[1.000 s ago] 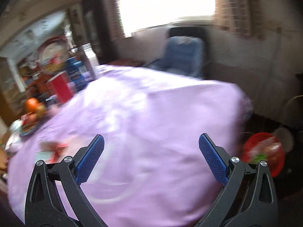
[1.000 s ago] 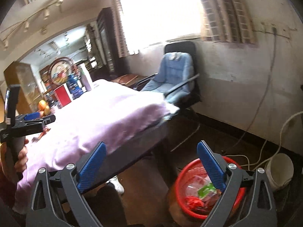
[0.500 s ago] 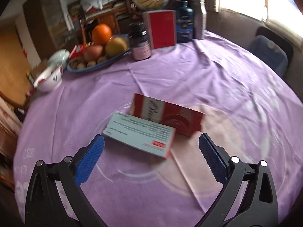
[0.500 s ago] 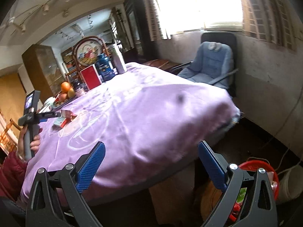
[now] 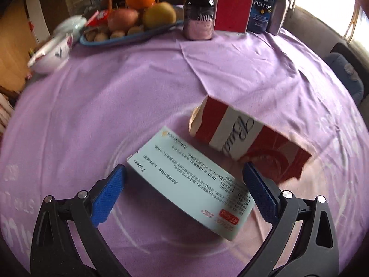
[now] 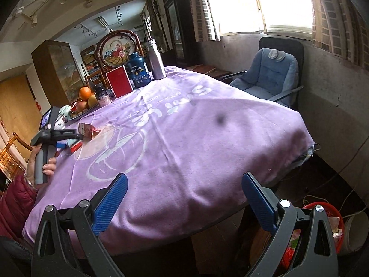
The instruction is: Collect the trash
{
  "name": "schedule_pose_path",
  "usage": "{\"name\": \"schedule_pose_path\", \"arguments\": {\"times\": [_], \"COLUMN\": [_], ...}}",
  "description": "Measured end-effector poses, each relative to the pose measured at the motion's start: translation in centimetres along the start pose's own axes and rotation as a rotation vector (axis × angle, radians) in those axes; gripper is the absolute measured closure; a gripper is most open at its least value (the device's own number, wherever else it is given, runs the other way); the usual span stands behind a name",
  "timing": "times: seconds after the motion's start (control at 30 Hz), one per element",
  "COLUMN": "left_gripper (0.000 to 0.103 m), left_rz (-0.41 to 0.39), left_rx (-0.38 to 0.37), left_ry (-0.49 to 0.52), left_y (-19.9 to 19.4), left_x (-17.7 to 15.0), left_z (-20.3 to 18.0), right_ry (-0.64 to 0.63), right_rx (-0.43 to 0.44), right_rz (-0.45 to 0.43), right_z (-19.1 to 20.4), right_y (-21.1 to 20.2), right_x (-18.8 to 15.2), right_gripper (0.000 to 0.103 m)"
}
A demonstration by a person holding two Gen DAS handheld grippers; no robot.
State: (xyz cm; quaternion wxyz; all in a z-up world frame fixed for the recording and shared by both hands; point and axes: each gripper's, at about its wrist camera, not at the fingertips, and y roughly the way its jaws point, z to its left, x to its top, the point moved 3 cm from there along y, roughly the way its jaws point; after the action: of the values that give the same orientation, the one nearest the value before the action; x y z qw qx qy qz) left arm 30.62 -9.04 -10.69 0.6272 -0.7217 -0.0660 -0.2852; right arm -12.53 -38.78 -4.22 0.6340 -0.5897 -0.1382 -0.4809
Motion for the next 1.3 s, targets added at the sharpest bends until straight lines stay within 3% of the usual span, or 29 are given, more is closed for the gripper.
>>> {"name": "schedule_pose_path", "arguments": {"times": [0.2,0.3,0.37,0.57,0.83,1.1,1.13,1.17,1.2,1.23,1.27,1.3], "left_gripper": [0.005,0.005,0.005,0.005,0.005,0.005,0.005,0.005,0.005,0.005,0.005,0.005], "left_rz": [0.015,-0.023,-0.058,-0.063,-0.065,-0.063,-0.062,-0.063,-0.063,-0.063,-0.063,-0.063], "left_rx": [-0.008,0.058,0.046,0.050,0.059,0.059,0.059,0.060,0.060,0.060,0.060,0.060], "left_ry": [0.023,0.069,0.083,0.081,0.067,0.064,0.064,0.063,0.064,0.063,0.063,0.064], "left_y": [-2.4,-3.2,-3.7,-3.8,-3.6,-3.6,-3.6,-3.6,-3.6,-3.6,-3.6,-3.6], "left_x": [-3.7,-5.7,-6.3,-6.3,-6.3,-6.3,-6.3,-6.3,-6.2,-6.3,-6.3,-6.2], "left_z": [3.9,5.9,6.4,6.5,6.5,6.5,6.5,6.5,6.5,6.5,6.5,6.5], "right_ry": [-0.037,-0.112,-0.180,-0.349,-0.578,-0.618,-0.603,-0.580,-0.559,-0.544,-0.524,-0.492], "right_rx": [0.087,0.152,0.195,0.302,0.286,0.260,0.261,0.261,0.270,0.278,0.292,0.306], "right_rz": [0.020,0.027,0.033,0.069,0.180,0.211,0.219,0.228,0.251,0.281,0.306,0.307], "right_z": [2.8,6.6,9.7,18.4,28.2,31.7,31.7,31.6,31.2,30.9,30.5,29.8], "right_y": [1.8,3.2,4.4,8.7,18.0,24.2,24.9,25.5,26.2,26.7,27.0,26.9], "right_x": [1.5,2.6,3.5,6.0,6.7,7.4,7.5,7.6,7.6,7.5,7.4,7.7], "right_gripper": [0.006,0.006,0.006,0.006,0.006,0.008,0.011,0.026,0.050,0.063,0.071,0.073]}}
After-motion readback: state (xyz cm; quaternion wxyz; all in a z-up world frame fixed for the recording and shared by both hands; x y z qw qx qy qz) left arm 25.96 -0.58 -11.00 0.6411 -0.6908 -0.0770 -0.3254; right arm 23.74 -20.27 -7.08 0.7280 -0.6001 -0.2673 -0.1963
